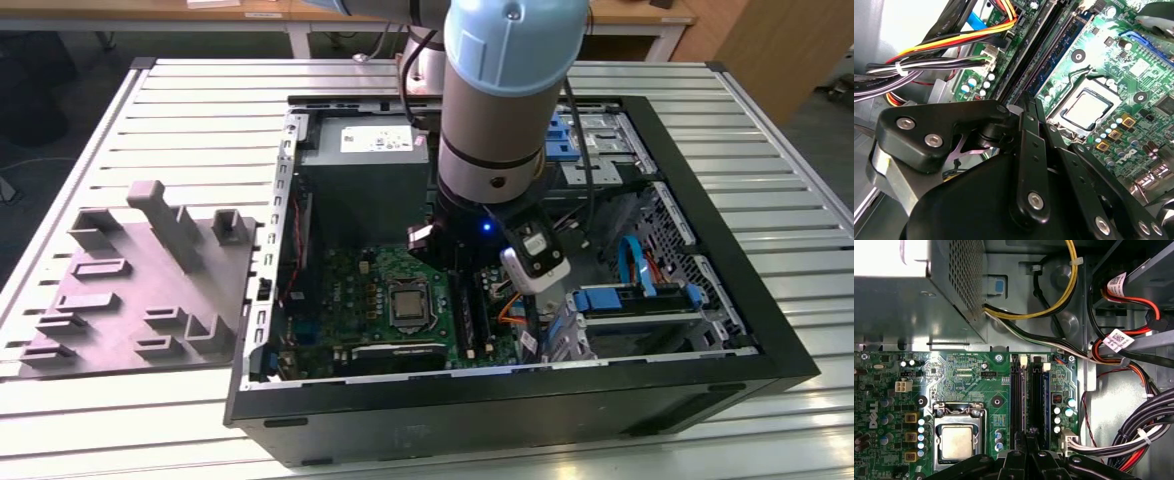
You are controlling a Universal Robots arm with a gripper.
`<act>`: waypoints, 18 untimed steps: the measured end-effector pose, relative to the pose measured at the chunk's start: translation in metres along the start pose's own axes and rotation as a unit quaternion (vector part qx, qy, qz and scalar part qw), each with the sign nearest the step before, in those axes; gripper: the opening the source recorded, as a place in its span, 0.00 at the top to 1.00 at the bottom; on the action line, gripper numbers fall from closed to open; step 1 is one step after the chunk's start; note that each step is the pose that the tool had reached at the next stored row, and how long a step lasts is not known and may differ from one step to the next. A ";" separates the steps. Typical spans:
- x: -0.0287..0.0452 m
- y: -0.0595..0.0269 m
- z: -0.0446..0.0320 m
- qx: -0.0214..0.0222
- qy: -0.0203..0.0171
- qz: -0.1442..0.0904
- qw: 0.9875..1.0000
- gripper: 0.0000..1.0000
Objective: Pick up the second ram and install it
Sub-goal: 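Insert the second ram into the second slot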
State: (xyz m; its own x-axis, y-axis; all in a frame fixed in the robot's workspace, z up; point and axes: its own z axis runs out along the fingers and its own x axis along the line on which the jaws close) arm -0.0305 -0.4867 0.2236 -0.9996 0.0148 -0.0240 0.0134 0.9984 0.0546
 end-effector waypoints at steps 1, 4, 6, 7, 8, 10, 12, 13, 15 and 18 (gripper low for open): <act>0.0000 0.0000 0.0000 0.000 0.000 0.000 1.000 0.89; 0.0000 0.0000 0.0005 0.000 0.000 0.000 1.000 0.89; 0.0000 0.0000 0.0005 0.000 0.000 0.000 1.000 0.89; 0.0001 0.0000 0.0005 -0.001 0.000 0.000 1.000 0.89; 0.0001 0.0000 0.0005 -0.002 0.000 0.000 1.000 0.89; 0.0000 0.0001 0.0006 -0.003 0.000 0.000 1.000 0.89; 0.0000 0.0000 0.0005 -0.003 0.000 0.000 1.000 0.89; 0.0000 0.0000 0.0002 -0.002 0.000 0.000 1.000 0.89; 0.0000 0.0000 0.0000 -0.002 0.000 0.000 1.000 0.89; 0.0000 -0.0005 -0.0001 -0.002 0.000 0.000 1.000 0.89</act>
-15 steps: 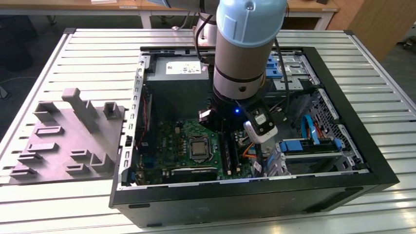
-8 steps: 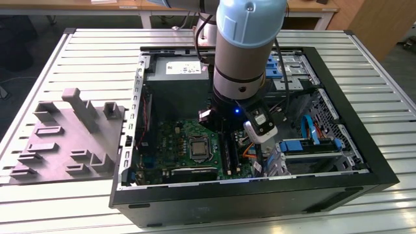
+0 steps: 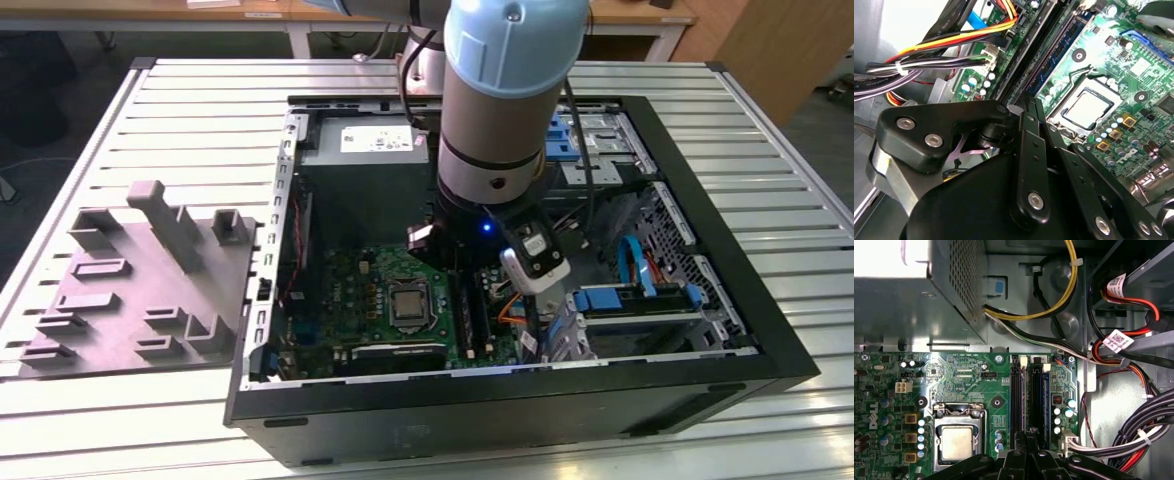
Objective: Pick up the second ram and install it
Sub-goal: 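Insert the second ram into the second slot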
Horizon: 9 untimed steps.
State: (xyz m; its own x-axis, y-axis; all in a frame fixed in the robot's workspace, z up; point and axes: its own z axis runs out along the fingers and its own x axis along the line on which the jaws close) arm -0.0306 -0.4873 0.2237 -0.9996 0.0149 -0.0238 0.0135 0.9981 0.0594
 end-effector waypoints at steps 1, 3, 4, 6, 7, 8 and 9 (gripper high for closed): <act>0.0000 -0.0004 0.0001 0.000 0.000 0.000 1.000 0.89; 0.0000 -0.0008 0.0004 -0.001 0.000 0.000 1.000 0.89; 0.0000 -0.0009 0.0005 -0.001 0.000 0.000 1.000 0.89; 0.0000 -0.0012 0.0008 -0.002 0.000 0.000 1.000 0.89; 0.0000 -0.0012 0.0008 -0.002 0.000 0.000 1.000 0.89; 0.0000 -0.0013 0.0007 -0.001 0.000 0.000 1.000 0.89; 0.0000 -0.0014 0.0008 -0.001 0.000 0.000 1.000 0.89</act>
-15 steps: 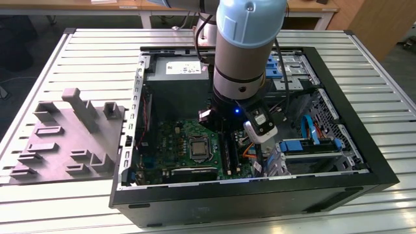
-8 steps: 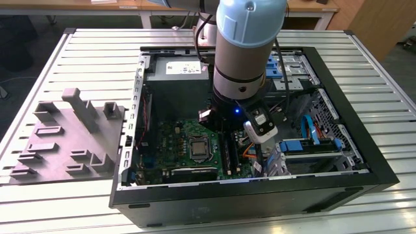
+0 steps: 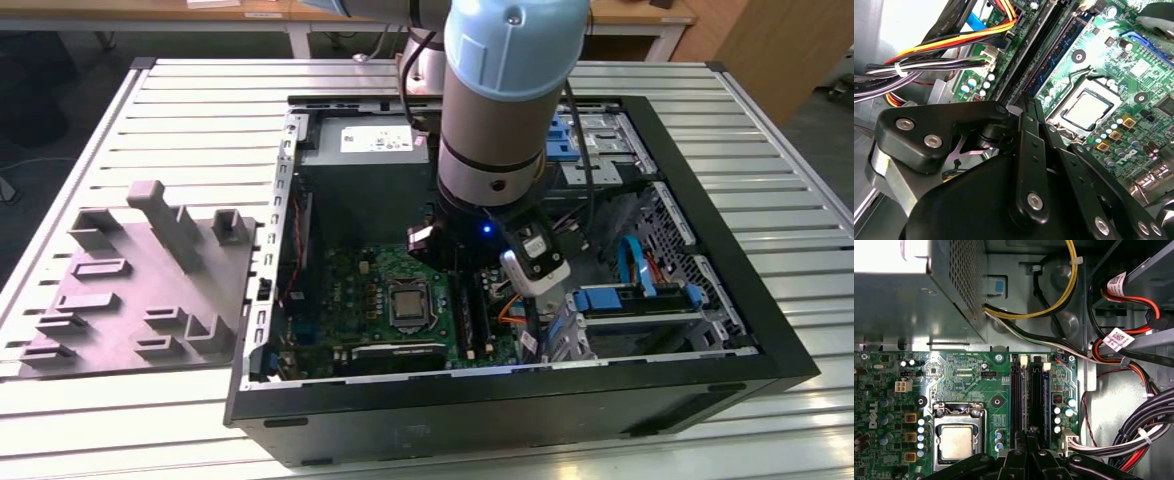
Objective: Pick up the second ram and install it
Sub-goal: 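Insert the second ram into the second slot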
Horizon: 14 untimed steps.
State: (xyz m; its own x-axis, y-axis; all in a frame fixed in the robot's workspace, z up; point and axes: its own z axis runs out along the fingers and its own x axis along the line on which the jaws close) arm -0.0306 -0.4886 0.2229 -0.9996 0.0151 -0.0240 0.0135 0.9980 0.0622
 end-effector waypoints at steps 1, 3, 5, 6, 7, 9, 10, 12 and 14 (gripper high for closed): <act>0.0000 0.0000 0.0001 0.000 0.000 0.000 1.000 0.89; 0.0000 -0.0001 0.0001 0.000 0.000 0.000 1.000 0.89; 0.0000 -0.0001 -0.0004 0.000 0.000 0.000 1.000 0.89; 0.0000 -0.0001 -0.0007 0.000 0.000 0.000 1.000 0.89; -0.0001 -0.0001 -0.0009 0.000 0.000 0.000 1.000 0.89; -0.0001 0.0000 -0.0011 0.000 0.000 0.000 1.000 0.89; -0.0001 0.0000 -0.0011 0.000 0.000 0.000 1.000 0.89; 0.0000 -0.0002 -0.0013 -0.001 0.000 0.000 1.000 0.89; -0.0001 -0.0004 -0.0013 -0.003 0.000 0.000 1.000 0.89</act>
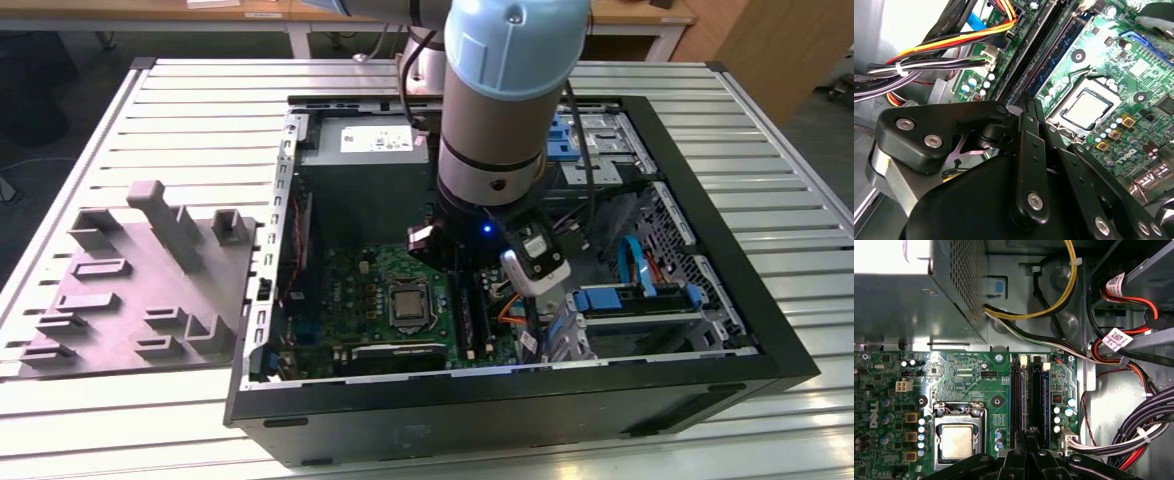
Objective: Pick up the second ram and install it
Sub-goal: 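Insert the second ram into the second slot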
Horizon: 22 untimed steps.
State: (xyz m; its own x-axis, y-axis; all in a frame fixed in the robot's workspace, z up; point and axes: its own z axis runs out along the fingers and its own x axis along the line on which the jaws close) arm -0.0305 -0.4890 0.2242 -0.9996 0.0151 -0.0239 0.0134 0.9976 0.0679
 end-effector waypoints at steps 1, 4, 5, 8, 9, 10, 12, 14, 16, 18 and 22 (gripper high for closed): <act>0.0000 0.0000 0.0001 -0.002 0.000 0.000 1.000 0.89; 0.0000 0.0000 0.0001 -0.008 0.000 0.000 1.000 0.89; 0.0000 0.0000 0.0001 -0.008 0.000 0.000 1.000 0.89; 0.0000 -0.0004 0.0003 -0.008 0.000 0.000 1.000 0.89; 0.0000 -0.0005 0.0004 -0.008 0.000 0.000 1.000 0.89; 0.0000 -0.0006 0.0005 -0.008 0.000 0.000 1.000 0.89; 0.0001 -0.0008 0.0009 -0.008 0.000 0.000 1.000 0.89; 0.0001 -0.0009 0.0015 -0.008 0.000 0.000 1.000 0.89; 0.0001 -0.0009 0.0020 -0.008 0.000 0.000 1.000 0.89; 0.0002 -0.0009 0.0029 -0.008 0.000 0.000 1.000 0.89; 0.0004 -0.0010 0.0041 -0.008 0.000 0.000 1.000 0.89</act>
State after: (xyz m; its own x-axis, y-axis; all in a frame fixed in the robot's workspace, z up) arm -0.0308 -0.4898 0.2200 -0.9996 0.0155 -0.0238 0.0134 0.9964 0.0831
